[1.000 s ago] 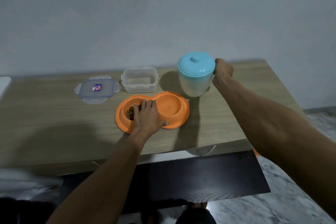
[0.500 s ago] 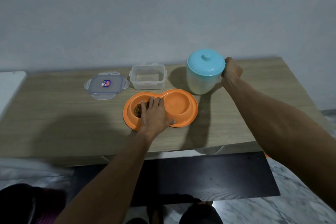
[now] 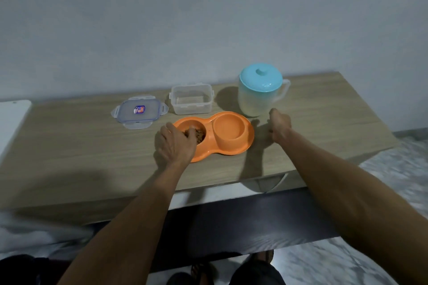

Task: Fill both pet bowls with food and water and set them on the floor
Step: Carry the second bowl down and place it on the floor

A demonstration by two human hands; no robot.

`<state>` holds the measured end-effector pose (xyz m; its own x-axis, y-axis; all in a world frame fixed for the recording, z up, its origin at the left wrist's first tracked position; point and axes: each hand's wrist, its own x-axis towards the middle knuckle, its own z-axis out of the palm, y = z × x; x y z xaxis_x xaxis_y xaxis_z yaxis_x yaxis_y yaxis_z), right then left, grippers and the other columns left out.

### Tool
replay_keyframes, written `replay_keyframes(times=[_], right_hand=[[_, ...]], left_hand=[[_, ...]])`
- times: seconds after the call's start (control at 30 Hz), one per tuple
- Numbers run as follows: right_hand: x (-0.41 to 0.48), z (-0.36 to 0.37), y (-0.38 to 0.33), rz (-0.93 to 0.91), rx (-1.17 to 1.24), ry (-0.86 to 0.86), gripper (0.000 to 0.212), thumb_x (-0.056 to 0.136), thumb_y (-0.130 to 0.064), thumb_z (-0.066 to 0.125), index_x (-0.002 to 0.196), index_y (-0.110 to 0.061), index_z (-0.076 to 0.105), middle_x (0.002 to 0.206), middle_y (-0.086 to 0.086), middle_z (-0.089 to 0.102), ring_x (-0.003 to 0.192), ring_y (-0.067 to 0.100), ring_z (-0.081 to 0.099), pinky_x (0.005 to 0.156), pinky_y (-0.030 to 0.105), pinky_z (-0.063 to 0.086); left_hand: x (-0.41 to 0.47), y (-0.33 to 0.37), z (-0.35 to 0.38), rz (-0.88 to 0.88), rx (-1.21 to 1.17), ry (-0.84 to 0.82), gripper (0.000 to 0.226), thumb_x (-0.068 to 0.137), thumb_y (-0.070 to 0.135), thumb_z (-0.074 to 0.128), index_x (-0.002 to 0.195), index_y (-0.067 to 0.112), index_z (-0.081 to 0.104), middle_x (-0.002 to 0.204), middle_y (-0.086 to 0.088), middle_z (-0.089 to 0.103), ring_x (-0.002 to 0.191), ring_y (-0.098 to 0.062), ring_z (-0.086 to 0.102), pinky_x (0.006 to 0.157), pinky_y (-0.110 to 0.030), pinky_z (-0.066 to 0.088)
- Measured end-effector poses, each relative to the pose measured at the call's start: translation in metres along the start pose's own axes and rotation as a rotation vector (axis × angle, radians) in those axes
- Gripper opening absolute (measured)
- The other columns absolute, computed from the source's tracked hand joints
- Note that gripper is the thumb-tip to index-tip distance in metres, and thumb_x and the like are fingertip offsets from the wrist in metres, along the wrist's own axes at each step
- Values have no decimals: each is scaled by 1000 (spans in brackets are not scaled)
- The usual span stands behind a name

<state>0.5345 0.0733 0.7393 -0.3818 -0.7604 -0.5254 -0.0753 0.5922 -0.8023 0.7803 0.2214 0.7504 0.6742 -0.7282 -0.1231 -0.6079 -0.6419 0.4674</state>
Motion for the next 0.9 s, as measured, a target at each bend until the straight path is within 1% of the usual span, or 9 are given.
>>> replay_keyframes(times=[0.1, 0.23, 0.37, 0.4, 0.5, 0.6, 0.7, 0.8, 0.9], right_hand=[[-42, 15, 13, 4, -95, -77, 63, 70, -45, 57, 120, -6, 62, 115, 13, 64, 108, 35, 61, 93, 48, 55], [-61, 32, 27, -18, -212, -110, 70, 61, -47, 69, 116, -6, 65, 119, 15, 65, 110, 34, 62, 91, 48, 56], [-79, 36, 29, -10, -322, -80, 59, 74, -35, 73, 123, -4, 60, 128, 17, 56, 111, 36, 59, 74, 44, 60], [-81, 36, 29, -9, -332, -71, 58, 76, -34, 73, 124, -4, 59, 129, 17, 55, 111, 36, 59, 72, 44, 60], [-87, 31, 31, -2, -334, -46, 57, 77, -33, 74, 123, -3, 58, 129, 19, 56, 112, 36, 59, 80, 49, 60], [-94, 21, 37, -1, -321, -27, 54, 79, -32, 74, 120, -1, 59, 126, 19, 57, 110, 36, 60, 82, 50, 59], [-97, 4, 44, 7, -307, -8, 53, 79, -32, 75, 119, 0, 59, 124, 19, 59, 109, 37, 61, 84, 50, 59], [-98, -21, 50, 7, -284, 6, 54, 78, -32, 76, 118, 0, 60, 122, 19, 61, 107, 36, 63, 85, 49, 59], [-99, -52, 55, -6, -263, 9, 53, 79, -33, 76, 117, 0, 60, 116, 18, 65, 101, 35, 66, 84, 50, 59]], left_hand=[[6, -16, -5, -193, -58, -64, 82, 87, 64, 45, 139, 1, 38, 144, -20, 43, 133, -36, 40, 102, -49, 39], [12, -31, -7, -245, -114, -126, 87, 84, 63, 54, 138, -4, 42, 140, -23, 47, 130, -38, 43, 102, -47, 42], [18, -35, -6, -278, -266, -203, 69, 73, 62, 61, 109, 4, 68, 105, -17, 69, 92, -36, 67, 81, -44, 59], [19, -36, -6, -300, -318, -213, 64, 71, 59, 64, 105, 5, 69, 101, -16, 70, 88, -36, 68, 77, -43, 60], [16, -37, -7, -334, -378, -245, 62, 60, 59, 62, 97, 10, 66, 96, -16, 69, 85, -36, 69, 77, -43, 61], [5, -36, -10, -339, -435, -274, 48, 68, 54, 68, 89, 12, 58, 91, -13, 63, 88, -36, 68, 79, -45, 60], [-12, -31, -11, -341, -473, -277, 45, 71, 51, 71, 90, 13, 58, 94, -15, 64, 91, -37, 66, 80, -45, 60], [-31, -19, -9, -328, -507, -296, 49, 77, 46, 72, 106, 7, 63, 94, -12, 63, 93, -36, 67, 83, -44, 59], [-55, 0, -7, -308, -527, -297, 49, 79, 45, 71, 109, 7, 63, 93, -10, 63, 91, -34, 67, 84, -43, 59]])
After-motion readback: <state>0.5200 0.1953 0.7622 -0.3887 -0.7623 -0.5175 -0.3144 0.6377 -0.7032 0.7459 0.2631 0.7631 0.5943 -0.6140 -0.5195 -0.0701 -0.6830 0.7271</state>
